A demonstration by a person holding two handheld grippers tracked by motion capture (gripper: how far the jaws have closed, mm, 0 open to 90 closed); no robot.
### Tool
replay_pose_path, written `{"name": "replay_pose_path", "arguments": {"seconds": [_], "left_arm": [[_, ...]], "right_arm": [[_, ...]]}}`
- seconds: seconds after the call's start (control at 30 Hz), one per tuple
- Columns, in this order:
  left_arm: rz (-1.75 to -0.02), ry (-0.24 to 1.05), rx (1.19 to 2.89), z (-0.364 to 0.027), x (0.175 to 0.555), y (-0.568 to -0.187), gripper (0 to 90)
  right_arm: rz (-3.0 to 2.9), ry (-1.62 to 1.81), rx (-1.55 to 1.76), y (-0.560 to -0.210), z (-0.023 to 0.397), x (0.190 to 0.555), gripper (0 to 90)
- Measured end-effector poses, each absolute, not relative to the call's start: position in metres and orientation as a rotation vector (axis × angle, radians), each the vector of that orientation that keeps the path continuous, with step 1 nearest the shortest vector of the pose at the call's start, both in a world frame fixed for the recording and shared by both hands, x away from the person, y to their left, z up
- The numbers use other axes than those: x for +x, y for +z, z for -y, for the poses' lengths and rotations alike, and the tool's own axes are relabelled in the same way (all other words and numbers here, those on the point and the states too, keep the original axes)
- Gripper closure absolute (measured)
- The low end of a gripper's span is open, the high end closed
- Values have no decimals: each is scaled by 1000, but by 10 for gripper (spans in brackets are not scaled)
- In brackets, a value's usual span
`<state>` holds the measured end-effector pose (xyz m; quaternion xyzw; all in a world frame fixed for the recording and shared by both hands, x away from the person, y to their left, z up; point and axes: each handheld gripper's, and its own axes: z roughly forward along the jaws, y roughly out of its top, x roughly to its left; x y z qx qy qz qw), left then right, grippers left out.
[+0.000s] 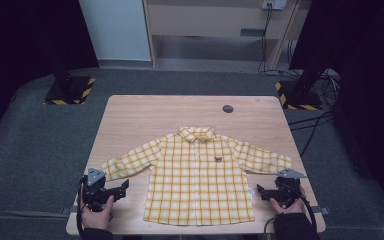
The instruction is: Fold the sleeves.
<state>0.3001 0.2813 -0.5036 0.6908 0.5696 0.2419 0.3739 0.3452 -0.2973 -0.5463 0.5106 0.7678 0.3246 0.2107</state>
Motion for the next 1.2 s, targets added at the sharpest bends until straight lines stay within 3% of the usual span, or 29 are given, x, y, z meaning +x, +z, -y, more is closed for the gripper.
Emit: {"name": "replay_pose_path", "arguments": {"seconds": [1.2], "left_arm": [[-1589,585,1716,-314,330,-521,70]], "right_arm": [[-2134,903,1420,-546,297,345,2]]}}
